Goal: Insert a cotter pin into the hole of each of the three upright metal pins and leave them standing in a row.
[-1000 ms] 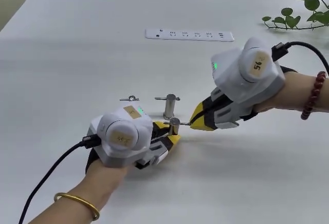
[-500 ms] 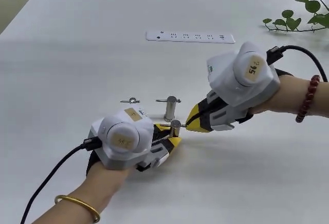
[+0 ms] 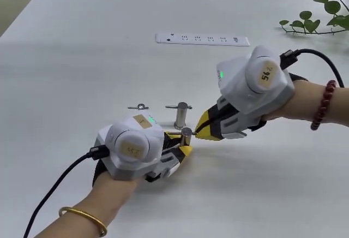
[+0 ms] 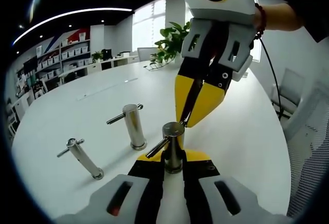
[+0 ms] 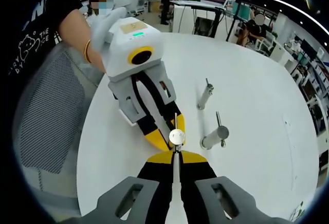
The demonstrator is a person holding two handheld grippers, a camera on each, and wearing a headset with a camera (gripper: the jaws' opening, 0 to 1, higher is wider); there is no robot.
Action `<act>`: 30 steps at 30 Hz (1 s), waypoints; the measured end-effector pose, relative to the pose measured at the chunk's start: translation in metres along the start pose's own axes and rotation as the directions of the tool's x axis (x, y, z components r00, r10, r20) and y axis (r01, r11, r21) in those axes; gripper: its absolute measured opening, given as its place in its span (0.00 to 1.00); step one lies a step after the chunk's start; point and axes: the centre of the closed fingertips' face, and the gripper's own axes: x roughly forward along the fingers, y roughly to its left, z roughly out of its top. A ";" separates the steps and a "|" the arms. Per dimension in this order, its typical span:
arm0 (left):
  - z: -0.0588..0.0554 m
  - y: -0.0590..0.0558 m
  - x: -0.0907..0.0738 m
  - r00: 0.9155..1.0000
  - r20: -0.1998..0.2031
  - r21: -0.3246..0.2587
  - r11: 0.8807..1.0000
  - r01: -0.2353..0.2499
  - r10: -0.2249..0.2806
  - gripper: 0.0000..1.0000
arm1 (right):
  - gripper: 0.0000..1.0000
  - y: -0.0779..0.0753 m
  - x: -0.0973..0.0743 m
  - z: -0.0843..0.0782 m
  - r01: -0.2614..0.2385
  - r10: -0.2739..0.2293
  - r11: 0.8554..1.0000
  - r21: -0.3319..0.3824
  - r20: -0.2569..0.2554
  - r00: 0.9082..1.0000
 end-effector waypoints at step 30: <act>0.004 0.015 -0.039 1.000 -0.014 -0.054 0.998 0.015 -0.016 0.36 | 0.18 -0.011 0.007 0.013 -0.022 0.006 0.983 0.181 0.090 0.996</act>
